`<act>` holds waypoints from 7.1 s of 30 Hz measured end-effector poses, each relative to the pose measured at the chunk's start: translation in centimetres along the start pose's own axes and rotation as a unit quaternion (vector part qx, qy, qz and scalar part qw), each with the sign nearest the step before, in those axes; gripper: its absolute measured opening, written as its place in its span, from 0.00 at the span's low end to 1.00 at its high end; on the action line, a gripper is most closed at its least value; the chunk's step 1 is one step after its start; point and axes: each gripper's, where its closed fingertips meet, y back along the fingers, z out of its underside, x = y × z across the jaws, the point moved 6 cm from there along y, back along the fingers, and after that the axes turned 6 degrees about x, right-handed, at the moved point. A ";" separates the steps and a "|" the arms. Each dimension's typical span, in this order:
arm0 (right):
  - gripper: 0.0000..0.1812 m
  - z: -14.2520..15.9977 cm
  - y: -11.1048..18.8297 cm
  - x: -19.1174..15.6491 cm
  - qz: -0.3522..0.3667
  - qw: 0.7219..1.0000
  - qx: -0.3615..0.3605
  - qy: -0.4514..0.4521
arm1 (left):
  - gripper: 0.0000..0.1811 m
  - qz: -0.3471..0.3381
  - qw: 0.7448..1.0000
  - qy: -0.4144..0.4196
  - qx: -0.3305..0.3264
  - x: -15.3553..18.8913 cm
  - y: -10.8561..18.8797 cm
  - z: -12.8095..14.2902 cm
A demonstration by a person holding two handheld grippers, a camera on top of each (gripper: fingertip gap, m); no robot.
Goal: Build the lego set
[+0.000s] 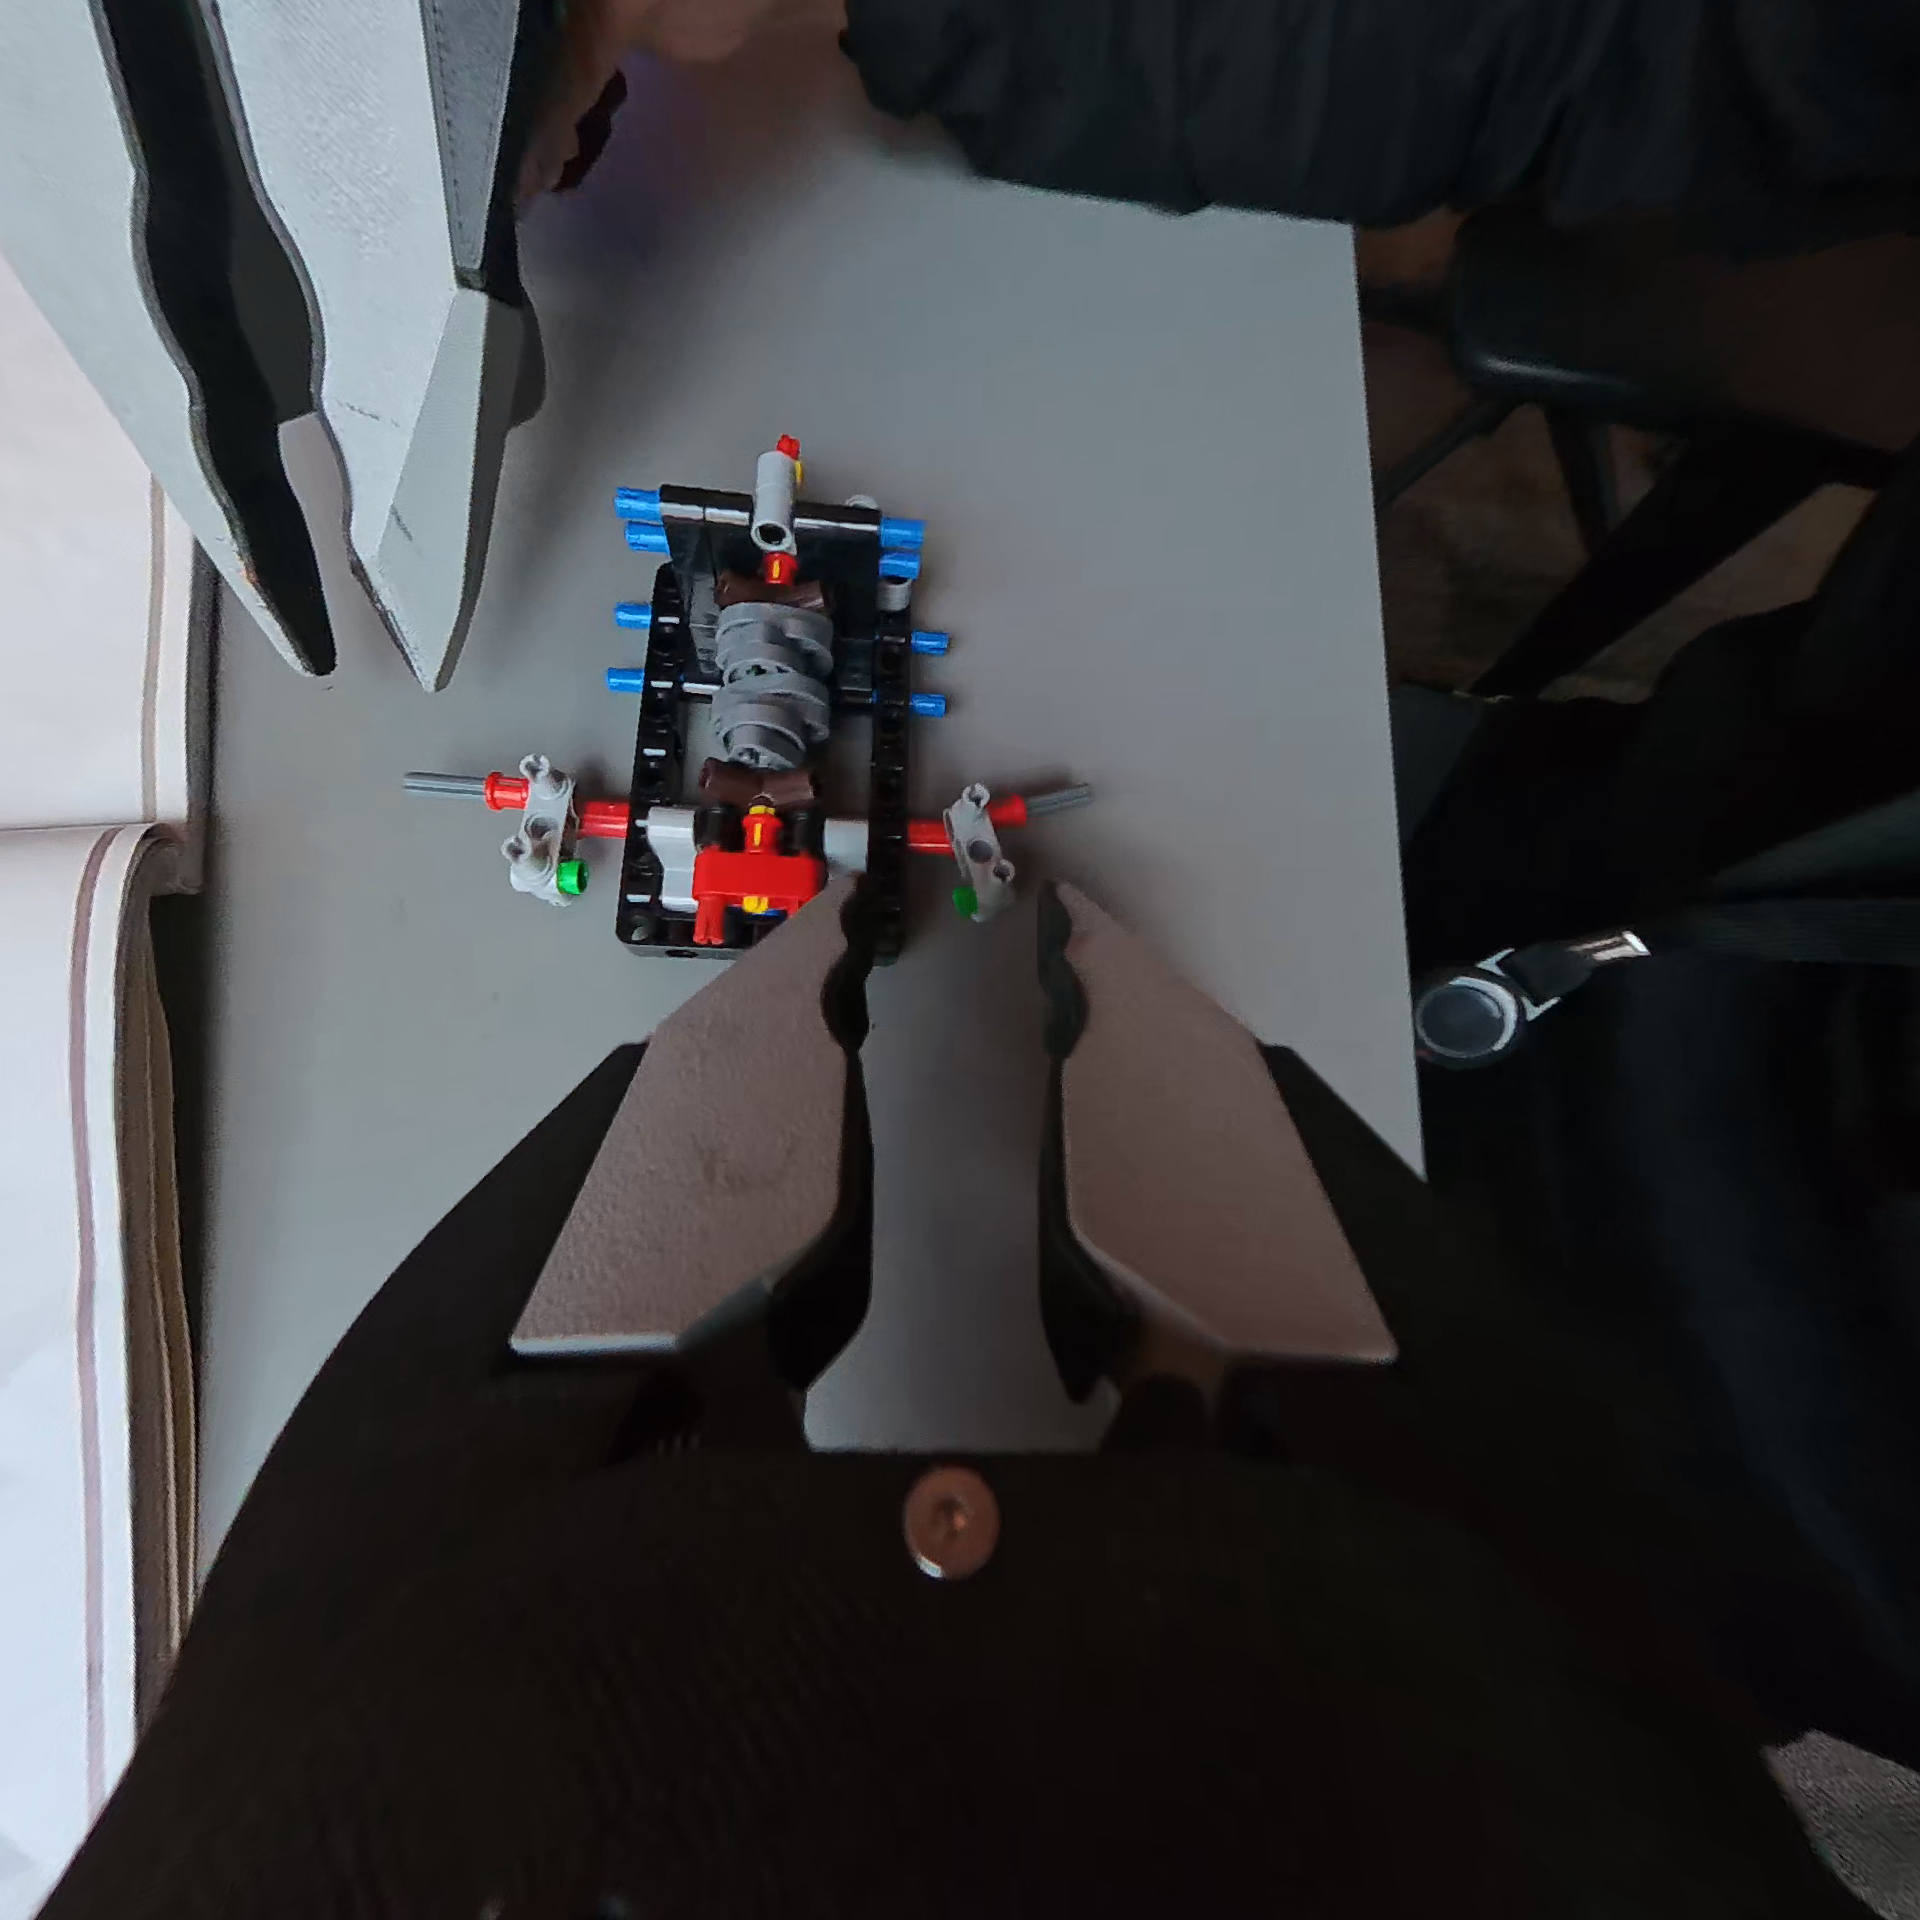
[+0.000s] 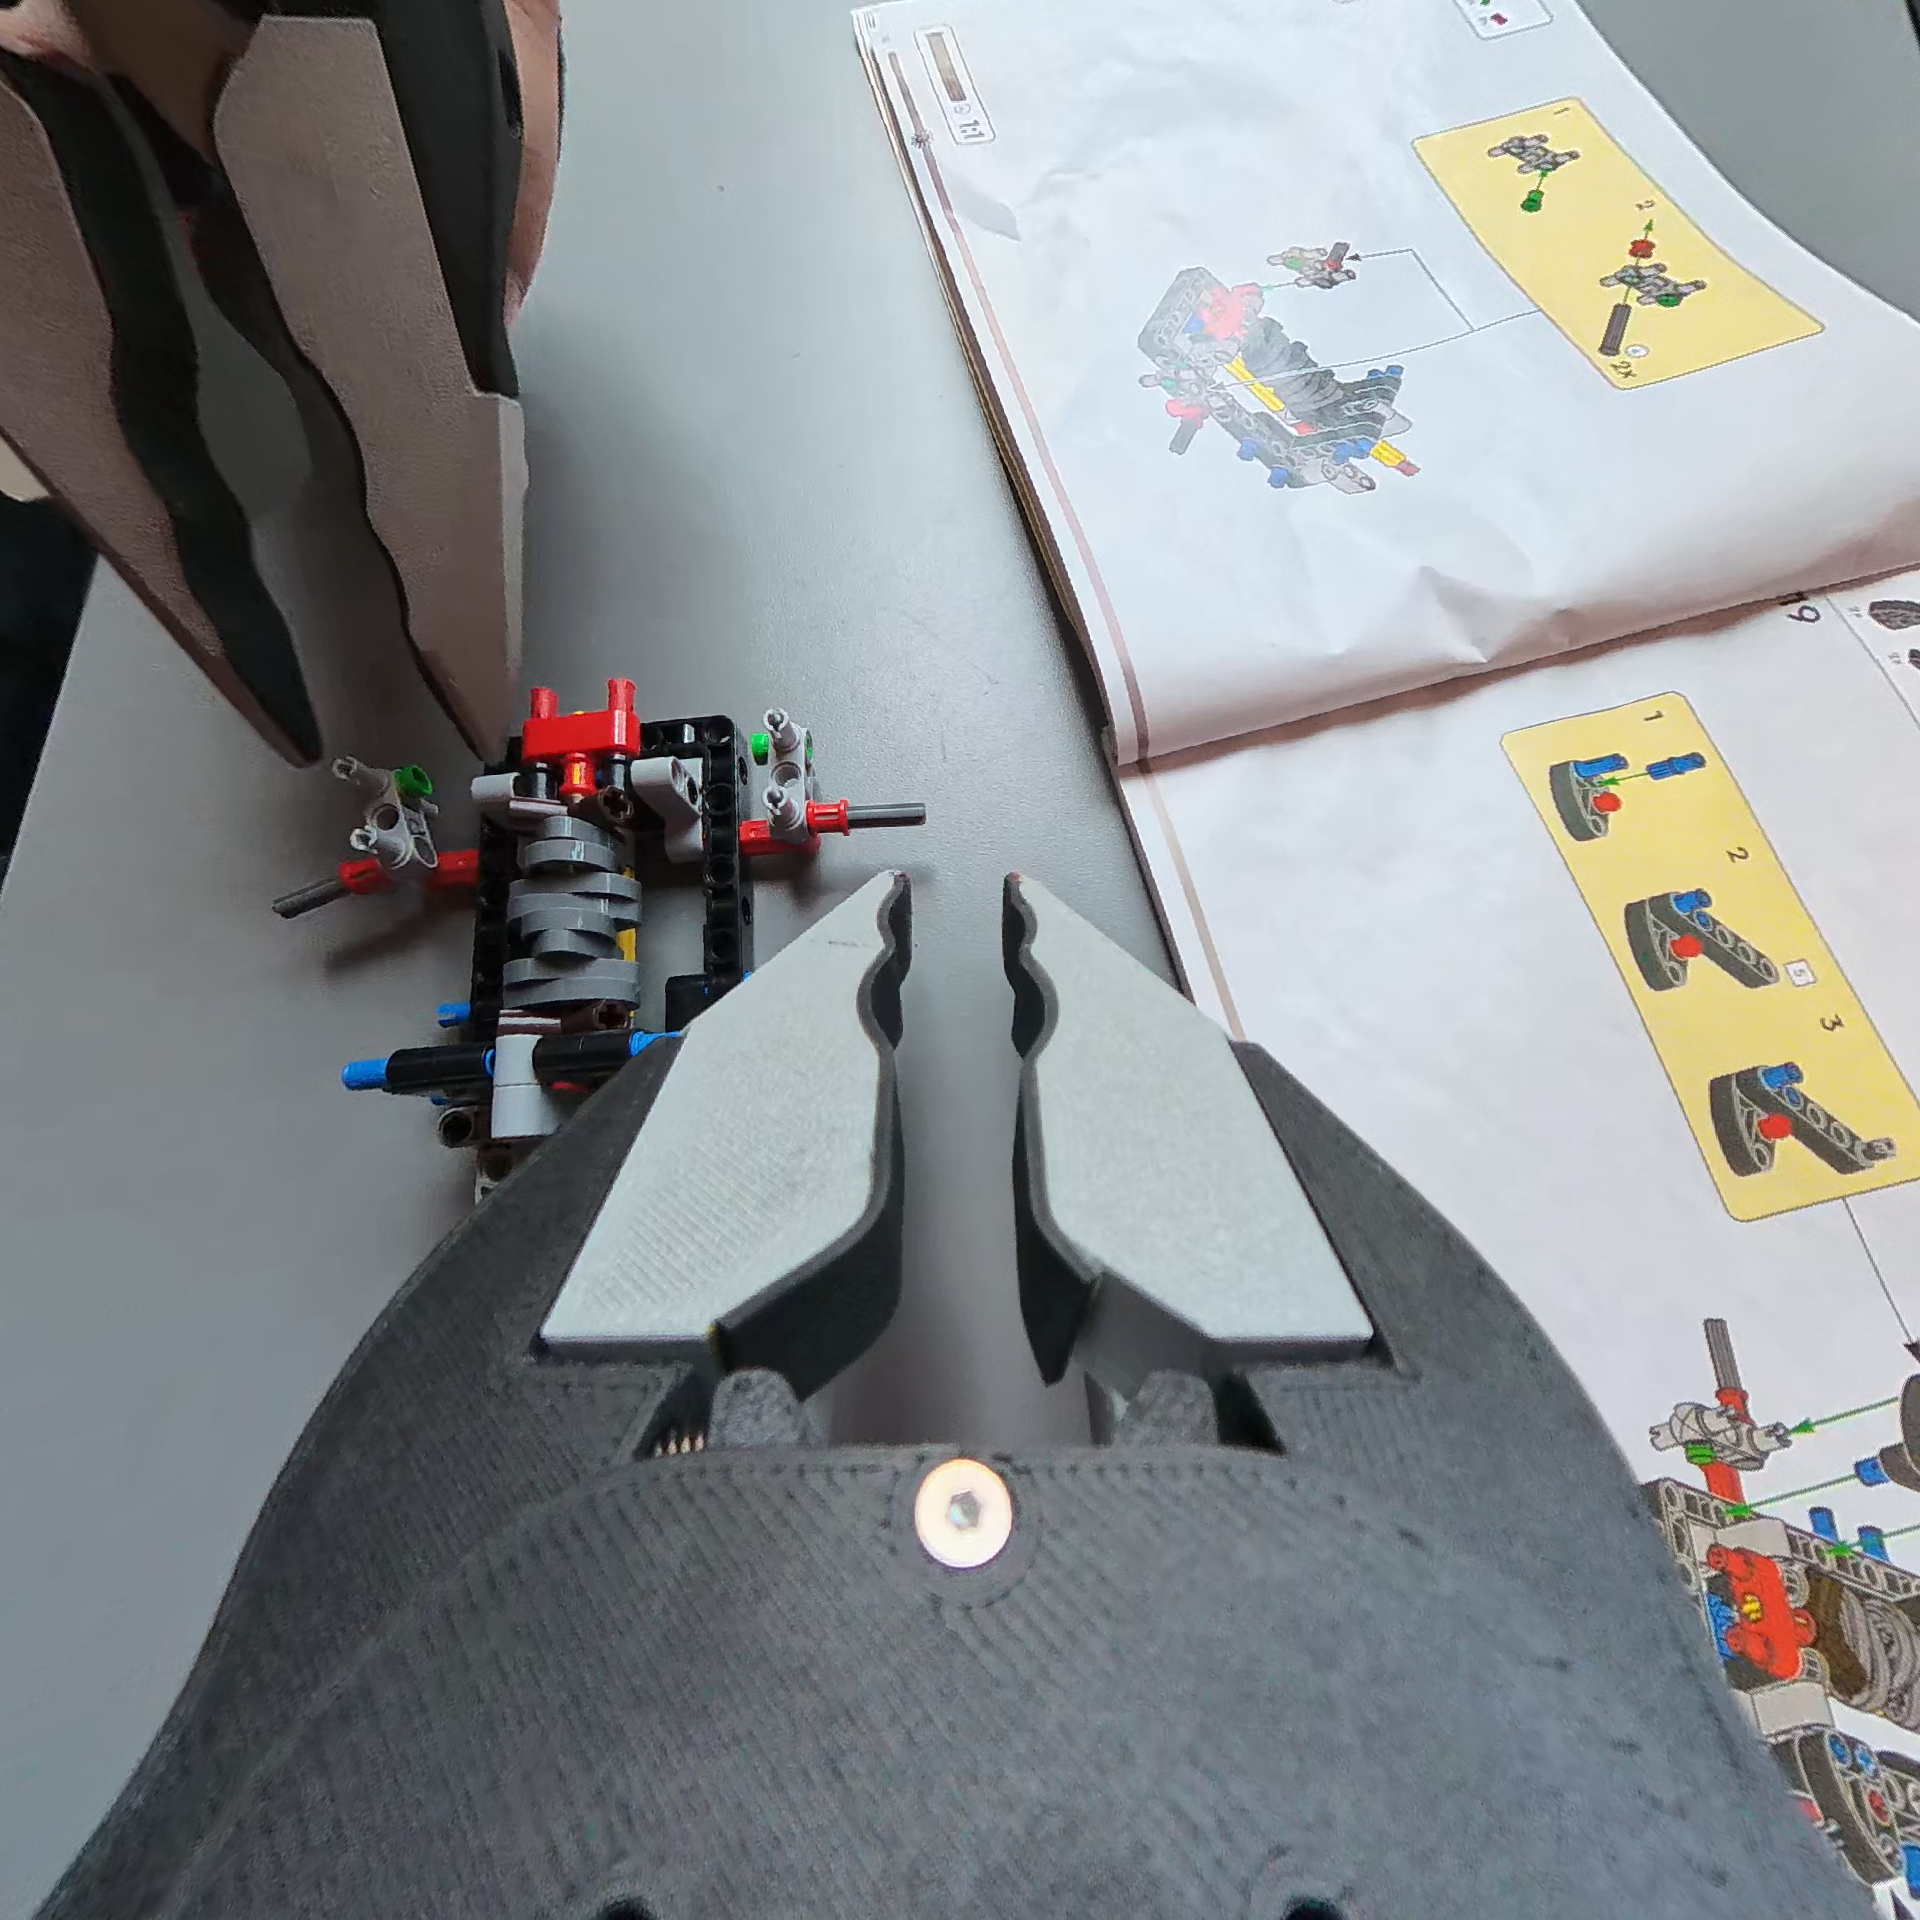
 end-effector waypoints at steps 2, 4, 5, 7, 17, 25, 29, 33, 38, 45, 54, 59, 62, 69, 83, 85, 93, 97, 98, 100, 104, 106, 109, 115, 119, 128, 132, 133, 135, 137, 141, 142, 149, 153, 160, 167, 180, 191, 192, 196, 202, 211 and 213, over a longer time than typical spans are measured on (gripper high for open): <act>0.08 0.0 0.0 0.0 0.001 1.000 -0.001 0.001 | 0.14 -0.007 1.000 -0.004 -0.009 -0.2 -0.2 0.3; 0.08 0.0 0.0 0.0 0.002 1.000 -0.001 0.001 | 0.14 -0.014 1.000 0.001 -0.008 -0.6 -0.1 0.5; 0.08 0.0 0.1 0.0 0.002 1.000 0.000 0.001 | 0.15 -0.006 1.000 0.002 -0.003 -0.5 -0.1 0.5; 0.08 0.0 0.1 0.1 0.003 1.000 0.001 0.001 | 0.16 0.011 1.000 0.006 0.005 -0.3 0.0 0.3; 0.08 -0.1 0.3 0.1 0.006 1.000 0.003 0.004 | 0.13 -0.056 0.998 0.042 -0.003 -2.8 0.9 1.2; 0.08 0.0 0.2 0.1 0.007 1.000 -0.001 0.005 | 0.33 -0.044 0.998 0.028 0.025 -2.4 1.6 0.2; 0.08 0.1 0.2 0.2 0.006 1.000 -0.001 0.004 | 0.33 -0.103 0.993 0.035 0.037 -3.0 1.2 -0.3; 0.08 0.0 0.2 0.1 0.007 1.000 -0.002 0.006 | 0.34 -0.072 0.996 0.035 0.028 -2.2 0.6 -0.1; 0.08 0.0 0.3 0.2 0.007 1.000 0.000 0.005 | 0.53 0.007 0.999 0.022 0.034 -0.6 1.1 -0.4; 0.08 0.0 0.2 0.1 0.007 1.000 -0.003 0.007 | 0.56 -0.056 0.998 -0.010 -0.013 -1.6 -0.2 0.8; 0.08 0.1 0.1 0.1 0.006 1.000 -0.004 0.006 | 0.50 -0.108 0.994 0.007 -0.013 -3.3 -0.3 1.4; 0.08 0.1 0.1 0.1 0.006 1.000 -0.006 0.006 | 0.48 -0.105 0.994 0.025 0.004 -3.7 0.2 1.3; 0.08 0.2 0.1 0.1 0.004 1.000 -0.006 0.005 | 0.48 -0.092 0.996 0.014 -0.001 -3.3 0.0 1.3; 0.07 0.2 0.2 0.2 0.007 1.000 -0.005 0.005 | 0.34 -0.083 0.995 -0.047 0.011 -1.7 0.7 0.5; 0.07 0.2 0.2 0.2 0.007 1.000 -0.007 0.006 | 0.23 0.020 0.999 -0.036 0.017 0.5 0.2 0.5; 0.07 0.2 0.2 0.2 0.006 1.000 -0.007 0.005 | 0.23 0.024 0.999 -0.033 0.018 0.5 0.2 0.4; 0.07 0.3 0.2 0.1 0.006 1.000 -0.008 0.006 | 0.23 0.027 0.999 -0.029 0.025 0.5 0.6 0.2; 0.07 0.3 0.1 0.1 0.005 1.000 -0.009 0.005 | 0.24 0.031 0.999 -0.021 0.016 0.3 0.3 0.6; 0.07 0.3 0.1 0.1 0.005 1.000 -0.009 0.006 | 0.24 0.034 0.999 -0.020 0.014 0.4 0.2 0.6; 0.07 0.3 0.2 0.1 0.006 1.000 -0.009 0.006 | 0.24 0.037 0.999 -0.022 0.014 0.6 0.2 0.5; 0.07 0.4 0.1 0.2 0.004 1.000 -0.009 0.003 | 0.24 0.031 0.999 -0.025 0.016 0.5 0.5 0.2; 0.07 0.4 0.1 0.2 0.004 1.000 -0.009 0.003 | 0.25 0.021 0.999 -0.028 0.018 0.1 1.0 0.1; 0.07 0.3 0.3 0.3 0.008 1.000 -0.004 0.006 | 0.27 -0.018 0.999 -0.032 0.016 -1.4 2.4 0.1; 0.06 0.1 0.4 0.5 0.017 0.999 0.020 0.019 | 0.31 -0.147 0.987 -0.043 0.040 -7.5 6.0 -1.1; 0.05 0.5 0.4 1.3 0.055 0.998 0.025 0.032 | 0.28 -0.203 0.978 -0.009 0.049 -11.3 5.6 -1.3; 0.06 0.3 1.7 3.3 0.131 0.989 0.072 0.010 | 0.20 -0.227 0.968 -0.034 0.100 -10.9 3.5 -0.7; 0.07 0.7 1.9 4.0 0.146 0.987 0.069 -0.004 | 0.18 -0.205 0.975 -0.051 0.064 -9.8 1.4 -0.3; 0.07 0.7 2.1 4.1 0.153 0.986 0.071 -0.003 | 0.18 -0.205 0.975 -0.061 0.055 -9.6 1.1 -0.3; 0.07 0.7 2.4 4.3 0.163 0.983 0.079 -0.006 | 0.17 -0.210 0.973 -0.079 0.049 -9.2 1.0 -0.4; 0.07 0.7 2.6 4.5 0.167 0.982 0.084 -0.014 | 0.17 -0.212 0.972 -0.087 0.050 -8.9 1.1 -0.5; 0.07 0.7 2.8 4.7 0.176 0.980 0.087 -0.016 | 0.16 -0.218 0.970 -0.096 0.047 -8.9 1.2 -0.6; 0.07 0.7 2.8 4.7 0.177 0.980 0.088 -0.014 | 0.15 -0.219 0.970 -0.097 0.044 -8.9 1.2 -0.6; 0.06 0.5 2.8 4.4 0.173 0.981 0.089 -0.007 | 0.14 -0.223 0.970 -0.086 0.041 -9.4 1.2 -0.3; 0.06 0.6 2.8 4.3 0.170 0.982 0.086 -0.002 | 0.14 -0.218 0.972 -0.072 0.046 -9.8 1.2 -0.2; 0.06 0.6 2.7 4.2 0.169 0.982 0.082 0.002 | 0.13 -0.216 0.973 -0.076 0.035 -9.8 0.7 -0.1; 0.06 0.7 2.6 4.3 0.171 0.982 0.079 0.002 | 0.13 -0.218 0.972 -0.082 0.035 -9.6 0.9 -0.1; 0.06 0.5 3.0 4.0 0.179 0.981 0.076 0.019 | 0.12 -0.224 0.971 -0.072 0.037 -10.2 1.1 0.1; 0.06 0.2 3.5 3.9 0.184 0.979 0.081 0.029 | 0.12 -0.237 0.970 -0.040 0.049 -11.5 2.0 0.6; 0.06 0.2 3.6 3.9 0.185 0.979 0.081 0.030 | 0.12 -0.236 0.970 -0.037 0.050 -11.6 2.0 0.6; 0.07 0.2 3.7 3.9 0.185 0.979 0.082 0.029 | 0.11 -0.234 0.970 -0.037 0.048 -11.6 1.8 0.6; 0.07 0.4 3.5 4.1 0.181 0.980 0.078 0.024 | 0.11 -0.239 0.969 -0.041 0.045 -11.6 1.8 0.6; 0.18 0.9 3.6 5.2 0.200 0.976 0.082 -0.017 | 0.11 -0.253 0.965 -0.037 0.053 -11.9 2.5 0.5; 0.26 1.0 3.6 5.8 0.210 0.973 0.086 -0.033 | 0.11 -0.260 0.963 -0.035 0.055 -12.0 2.8 0.5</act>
